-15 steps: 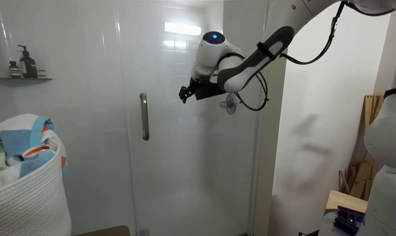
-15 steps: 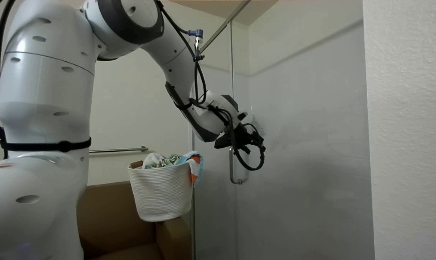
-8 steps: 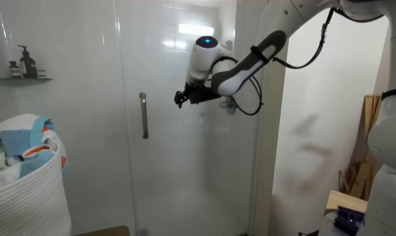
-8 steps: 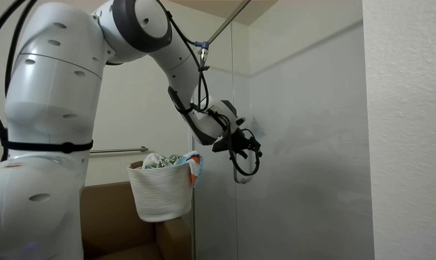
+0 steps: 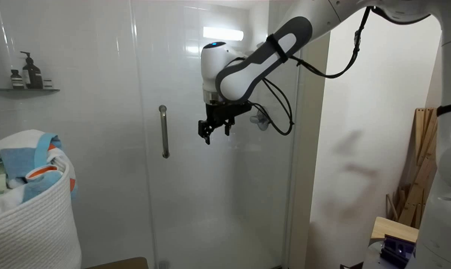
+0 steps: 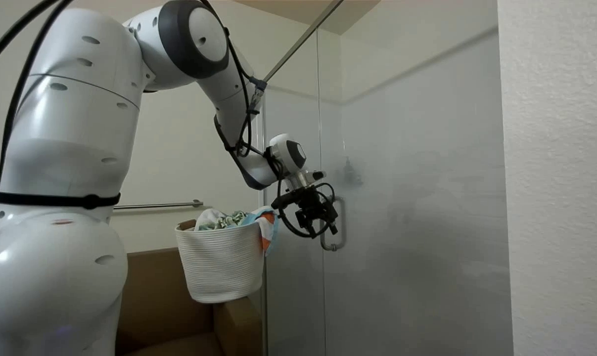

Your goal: Close the door completely

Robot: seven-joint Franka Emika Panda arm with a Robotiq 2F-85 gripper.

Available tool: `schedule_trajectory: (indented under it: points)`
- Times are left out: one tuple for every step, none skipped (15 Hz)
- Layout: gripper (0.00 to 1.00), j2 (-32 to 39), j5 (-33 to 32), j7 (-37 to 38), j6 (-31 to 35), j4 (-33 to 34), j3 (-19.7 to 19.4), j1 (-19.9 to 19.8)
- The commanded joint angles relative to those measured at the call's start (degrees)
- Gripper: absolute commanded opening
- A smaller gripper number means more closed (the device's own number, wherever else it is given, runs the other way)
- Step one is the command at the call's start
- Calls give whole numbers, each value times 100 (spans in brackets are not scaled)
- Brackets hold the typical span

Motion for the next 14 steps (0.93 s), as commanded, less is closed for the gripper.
schedule_trajectory:
  points:
    - [100,-392,218,-470,-1616,188,-161,282]
    - [100,-499,240,-610,-2115,277,-186,351]
    - [100,-609,358,-880,-2610,404,-577,749]
    - [100,-695,410,-1045,-3099,647,-593,831]
    - [100,-803,422,-1214,-3489,829,-659,934]
    - [100,-936,438,-1398,-3691,968,-722,1010]
    - [100,-1087,457,-1555,-3759,1014,-778,1053]
    - [100,-1236,543,-1745,-3798,1123,-832,1081]
    - [100,-1387,651,-1885,-3723,1153,-899,1079]
    - [100,-1479,762,-2044,-3641,1207,-974,1056]
    - [100,-1598,855,-2126,-3575,1190,-1029,1051]
    - [100,-1690,1013,-2246,-3460,1213,-1128,1009]
    - [100,-1772,1124,-2318,-3408,1224,-1202,994]
    - [100,-1605,843,-1996,-3593,1290,-1087,1069]
